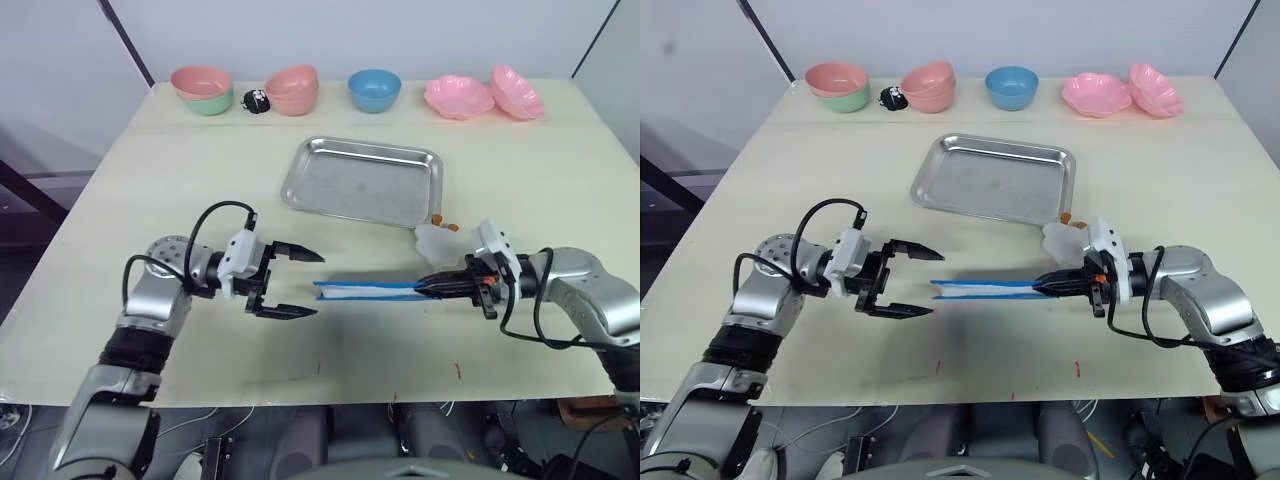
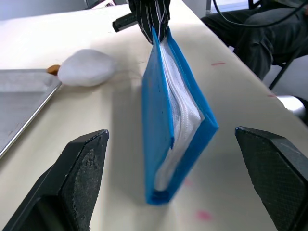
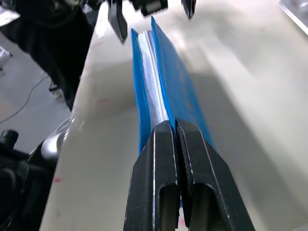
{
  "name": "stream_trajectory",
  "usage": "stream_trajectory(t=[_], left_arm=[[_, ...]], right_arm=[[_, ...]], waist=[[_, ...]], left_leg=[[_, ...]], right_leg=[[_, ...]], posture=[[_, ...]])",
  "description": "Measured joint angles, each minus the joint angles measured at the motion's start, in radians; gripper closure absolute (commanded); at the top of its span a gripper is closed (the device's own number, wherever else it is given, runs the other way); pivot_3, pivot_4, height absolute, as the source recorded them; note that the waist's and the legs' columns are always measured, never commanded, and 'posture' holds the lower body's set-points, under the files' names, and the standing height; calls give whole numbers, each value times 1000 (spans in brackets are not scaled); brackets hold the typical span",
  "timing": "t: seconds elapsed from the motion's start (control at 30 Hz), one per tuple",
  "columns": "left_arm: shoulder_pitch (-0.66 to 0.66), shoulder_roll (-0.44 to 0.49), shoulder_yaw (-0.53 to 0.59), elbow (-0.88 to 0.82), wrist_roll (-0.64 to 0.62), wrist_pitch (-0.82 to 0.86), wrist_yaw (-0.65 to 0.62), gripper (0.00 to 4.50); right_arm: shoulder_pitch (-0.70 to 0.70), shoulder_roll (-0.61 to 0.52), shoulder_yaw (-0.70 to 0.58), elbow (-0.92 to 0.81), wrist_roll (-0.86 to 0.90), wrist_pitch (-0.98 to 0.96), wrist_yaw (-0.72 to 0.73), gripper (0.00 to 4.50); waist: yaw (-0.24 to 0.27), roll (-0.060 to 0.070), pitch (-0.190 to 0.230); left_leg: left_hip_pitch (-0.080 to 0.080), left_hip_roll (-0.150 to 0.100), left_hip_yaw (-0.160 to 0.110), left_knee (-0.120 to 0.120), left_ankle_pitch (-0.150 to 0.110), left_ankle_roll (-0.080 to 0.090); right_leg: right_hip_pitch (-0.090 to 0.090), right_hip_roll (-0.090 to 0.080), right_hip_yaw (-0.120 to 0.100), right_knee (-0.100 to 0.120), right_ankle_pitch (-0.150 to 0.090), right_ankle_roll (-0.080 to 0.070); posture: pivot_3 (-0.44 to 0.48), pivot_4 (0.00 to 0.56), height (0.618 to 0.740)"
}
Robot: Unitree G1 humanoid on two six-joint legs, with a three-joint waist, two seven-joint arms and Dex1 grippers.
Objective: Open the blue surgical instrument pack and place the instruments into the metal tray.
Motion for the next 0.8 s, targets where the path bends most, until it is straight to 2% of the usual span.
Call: stream_trajectory(t=[0.27, 0.4, 0.43, 0.47, 0.5, 0.53, 0.57, 0.6, 0.67, 0.8], left_arm=[[-52, -130, -34, 207, 71, -64, 0, 0], [-55, -164, -17, 222, 59, -33, 0, 1142], [-55, -169, -9, 222, 56, -22, 0, 1607], [-55, -171, -2, 222, 51, -13, 0, 1789], [-54, -170, 1, 222, 50, -8, 0, 2581], [-52, -170, 2, 222, 50, -7, 0, 2772], [-48, -171, 4, 222, 50, -7, 0, 3385], [-45, -173, 6, 222, 50, -7, 0, 3575], [-44, -175, 9, 222, 50, -8, 0, 4476], [-40, -181, 14, 222, 52, -16, 1, 4476]], right_arm=[[-49, 48, 0, 57, -28, 3, 9, 4449], [-50, 47, -1, 57, -41, -7, 14, 4500], [-48, 47, -1, 56, -43, -10, 15, 4500], [-47, 47, -1, 55, -44, -11, 15, 4500], [-41, 48, -3, 54, -46, -13, 15, 4500], [-38, 48, -5, 53, -46, -13, 15, 4500], [-33, 49, -9, 53, -47, -14, 14, 4500], [-30, 51, -12, 53, -48, -14, 12, 4500], [-27, 56, -19, 48, -53, -26, 1, 4500], [-5, 62, -33, 30, -65, -55, -20, 4500]], waist=[[1, 0, 0], [0, 0, 0], [0, 0, 0], [0, 0, 0], [1, 0, 0], [1, 0, 0], [1, 0, 0], [1, 0, 0], [1, 0, 0], [2, 0, 0]], left_leg=[[-1, 0, 0, 1, 0, 0], [-1, 0, -1, 1, 0, 0], [-1, 0, -1, 1, 0, 0], [-1, 0, -1, 1, 0, 0], [-1, 0, -1, 1, 0, 0], [-1, 0, -1, 1, 0, 0], [-1, 0, -1, 1, 0, 0], [-1, 0, -1, 1, 0, 0], [-1, 0, -1, 1, 0, 0], [-1, 0, -1, 1, 0, 0]], right_leg=[[-1, 0, 0, 1, 0, 0], [-1, 0, 0, 1, 0, 0], [-1, 0, 0, 1, 0, 0], [-1, 0, 0, 1, 0, 0], [-1, 0, 0, 1, 0, 0], [-1, 0, 0, 1, 0, 0], [-1, 0, 0, 1, 0, 0], [-1, 0, 0, 1, 0, 0], [-1, 0, 0, 1, 0, 0], [-1, 0, -1, 0, 0, 0]], posture=[[0, 150, 740], [0, 150, 740], [0, 150, 740], [0, 150, 740], [0, 150, 740], [0, 150, 740], [0, 150, 740], [0, 150, 740], [0, 150, 740], [0, 150, 740]])
